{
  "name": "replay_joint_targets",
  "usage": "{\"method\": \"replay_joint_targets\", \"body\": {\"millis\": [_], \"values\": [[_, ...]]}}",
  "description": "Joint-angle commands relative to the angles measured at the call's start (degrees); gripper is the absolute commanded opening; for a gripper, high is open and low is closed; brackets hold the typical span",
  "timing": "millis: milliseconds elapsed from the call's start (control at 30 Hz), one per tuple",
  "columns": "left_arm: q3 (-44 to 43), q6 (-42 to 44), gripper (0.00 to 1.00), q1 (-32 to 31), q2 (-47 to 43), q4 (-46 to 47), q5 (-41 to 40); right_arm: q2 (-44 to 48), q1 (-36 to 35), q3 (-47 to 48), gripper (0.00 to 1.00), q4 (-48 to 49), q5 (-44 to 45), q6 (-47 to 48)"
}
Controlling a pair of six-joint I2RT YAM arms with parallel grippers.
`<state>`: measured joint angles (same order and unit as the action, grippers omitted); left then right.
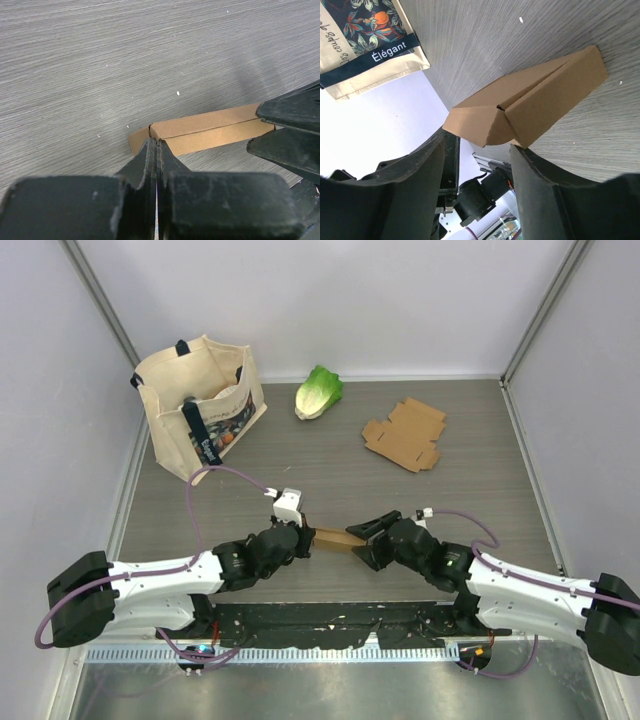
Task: Fold the paper box
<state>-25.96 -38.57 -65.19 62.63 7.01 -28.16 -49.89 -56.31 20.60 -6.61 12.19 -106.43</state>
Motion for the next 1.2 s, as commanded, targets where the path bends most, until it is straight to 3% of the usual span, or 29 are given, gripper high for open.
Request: {"method": "replay_joint_targets", "body": {"millis": [0, 133, 500, 733, 833, 933, 967, 1167], "values": [[0.3, 0.2, 0.00, -1.0, 1.4, -6.6, 1.1, -1.8, 0.6, -1.7, 0.56, 6.3, 0.2, -2.3], [0.3, 0.2, 0.00, -1.2, 1.6, -6.6, 1.1, -3.4, 1.4, -3.2, 0.52, 9.9, -0.1, -2.5], [0.4, 0.1, 0.00, -1.7, 1.6, -6.7, 1.2, -5.0, 2.2, -6.3, 0.51, 12.1, 0.9, -2.6], [1.2, -0.7, 0.02, -1.9, 0.2, -6.8, 2.2, -7.1, 2.5, -8.8, 0.42, 14.8, 2.5, -2.6], [1.3, -1.4, 0.12, -1.9, -1.0, -8.3, 3.3, -8.8, 2.5, -9.3, 0.41, 15.8, 3.0, -2.1], [2.0, -1.2, 0.30, -1.9, -4.0, -8.5, 5.7, -10.6, 2.7, -10.4, 0.40, 17.7, 2.8, -2.1], [2.9, -1.3, 0.40, -1.9, -5.1, -8.5, 6.2, -10.8, 2.8, -10.6, 0.39, 18.0, 2.9, -2.2], [3.7, -1.6, 0.61, -1.7, -18.5, -13.3, 8.0, -13.2, 3.3, -12.3, 0.38, 20.1, 3.0, -2.2]]}}
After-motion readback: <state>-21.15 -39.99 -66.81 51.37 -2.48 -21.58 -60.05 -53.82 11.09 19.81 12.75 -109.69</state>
